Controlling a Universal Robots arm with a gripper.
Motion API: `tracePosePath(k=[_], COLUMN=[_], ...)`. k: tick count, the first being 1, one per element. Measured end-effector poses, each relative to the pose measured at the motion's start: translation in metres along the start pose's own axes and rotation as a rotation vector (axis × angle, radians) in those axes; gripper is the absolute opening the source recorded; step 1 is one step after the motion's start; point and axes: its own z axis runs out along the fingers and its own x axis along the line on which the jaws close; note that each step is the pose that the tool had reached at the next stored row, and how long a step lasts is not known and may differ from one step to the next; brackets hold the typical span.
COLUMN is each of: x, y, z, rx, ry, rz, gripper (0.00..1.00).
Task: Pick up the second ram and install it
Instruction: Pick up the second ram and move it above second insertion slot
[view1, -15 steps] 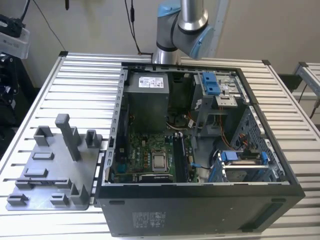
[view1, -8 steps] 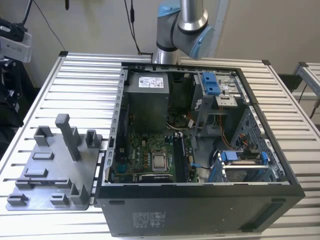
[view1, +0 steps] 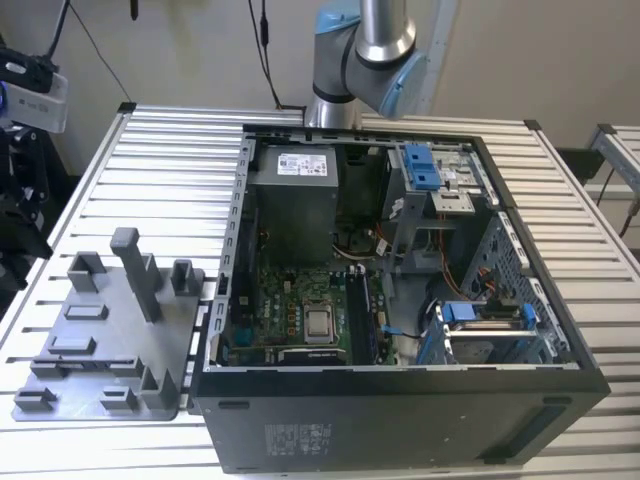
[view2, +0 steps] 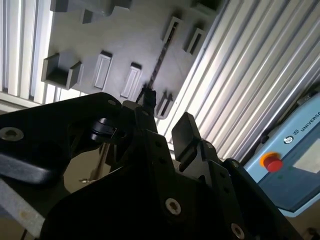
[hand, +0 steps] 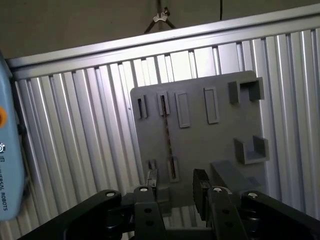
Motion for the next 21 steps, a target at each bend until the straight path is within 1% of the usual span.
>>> tracePosePath(k=[5,7,21], x=[0.0,0.0,-0.0002], y=[0.0,0.0001,0.0003], z=[0.0003,0.0015,0.016], rx=[0.0002,0.0005,0.0003], ry=[-0.0001,-0.0004,-0.0003], rz=[0.0,0.0,0.0], gripper=[0.42,0.42,0.42])
